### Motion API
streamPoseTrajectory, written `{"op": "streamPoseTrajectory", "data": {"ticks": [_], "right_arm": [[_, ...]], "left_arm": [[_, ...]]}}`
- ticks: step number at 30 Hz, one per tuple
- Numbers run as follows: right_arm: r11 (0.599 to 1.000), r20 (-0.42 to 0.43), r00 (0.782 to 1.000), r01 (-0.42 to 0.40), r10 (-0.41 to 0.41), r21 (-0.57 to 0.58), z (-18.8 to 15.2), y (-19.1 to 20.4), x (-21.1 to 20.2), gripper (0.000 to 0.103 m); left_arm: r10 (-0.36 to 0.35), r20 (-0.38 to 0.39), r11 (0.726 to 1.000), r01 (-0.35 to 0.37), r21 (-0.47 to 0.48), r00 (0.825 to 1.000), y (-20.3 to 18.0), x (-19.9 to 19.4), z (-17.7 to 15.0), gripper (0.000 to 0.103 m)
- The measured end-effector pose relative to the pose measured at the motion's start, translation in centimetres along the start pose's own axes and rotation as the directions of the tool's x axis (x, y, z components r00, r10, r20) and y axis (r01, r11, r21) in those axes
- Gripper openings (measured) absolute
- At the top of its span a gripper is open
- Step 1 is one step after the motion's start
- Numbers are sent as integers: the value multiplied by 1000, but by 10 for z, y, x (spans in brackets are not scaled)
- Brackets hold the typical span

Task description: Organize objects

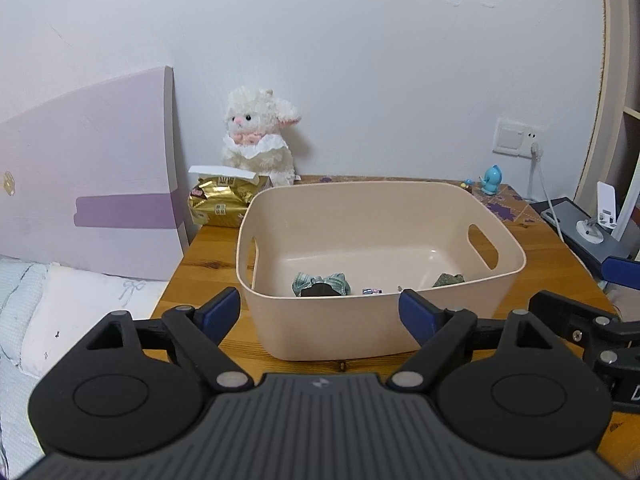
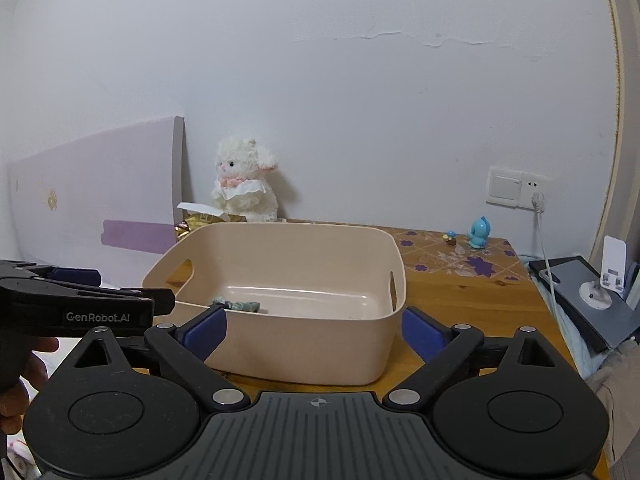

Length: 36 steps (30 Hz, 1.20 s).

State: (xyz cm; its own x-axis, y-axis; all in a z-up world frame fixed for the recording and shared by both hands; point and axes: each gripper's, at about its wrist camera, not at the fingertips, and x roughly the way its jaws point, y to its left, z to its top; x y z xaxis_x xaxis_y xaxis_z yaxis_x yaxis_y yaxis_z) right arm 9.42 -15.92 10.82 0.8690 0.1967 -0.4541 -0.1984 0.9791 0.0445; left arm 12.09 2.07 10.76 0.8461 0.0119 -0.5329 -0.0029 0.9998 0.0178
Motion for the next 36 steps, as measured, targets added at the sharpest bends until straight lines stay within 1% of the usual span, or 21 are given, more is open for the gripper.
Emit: {"op": "streamPoseTrajectory", "data": {"ticks": [5,8,13,18,26,36], "right_arm": [[1000,29,1000,1,-2,12,-5,2,-22,101],[999,27,1000,-5,4,32,-9,4,-32,101],[999,27,1000,-17,16,32,-15,14,-49,103],[999,31,999,-21,20,34,-25,17,-66,103],[1000,27,999,-22,22,7,-40,24,-89,103],[1000,-19,1000,-19,19,-15,-65,27,-106,103]], "left_arm": [[-5,34,1000,5,13,999,-4,-24,-9,87],[-13,50,1000,12,22,999,-8,-38,-15,87],[-18,77,1000,16,27,997,-12,-61,-24,87],[-18,80,999,15,37,997,-17,-79,-33,87],[-6,72,999,3,37,997,-24,-107,-56,87],[0,39,1000,0,22,999,-23,-132,-83,87]]}}
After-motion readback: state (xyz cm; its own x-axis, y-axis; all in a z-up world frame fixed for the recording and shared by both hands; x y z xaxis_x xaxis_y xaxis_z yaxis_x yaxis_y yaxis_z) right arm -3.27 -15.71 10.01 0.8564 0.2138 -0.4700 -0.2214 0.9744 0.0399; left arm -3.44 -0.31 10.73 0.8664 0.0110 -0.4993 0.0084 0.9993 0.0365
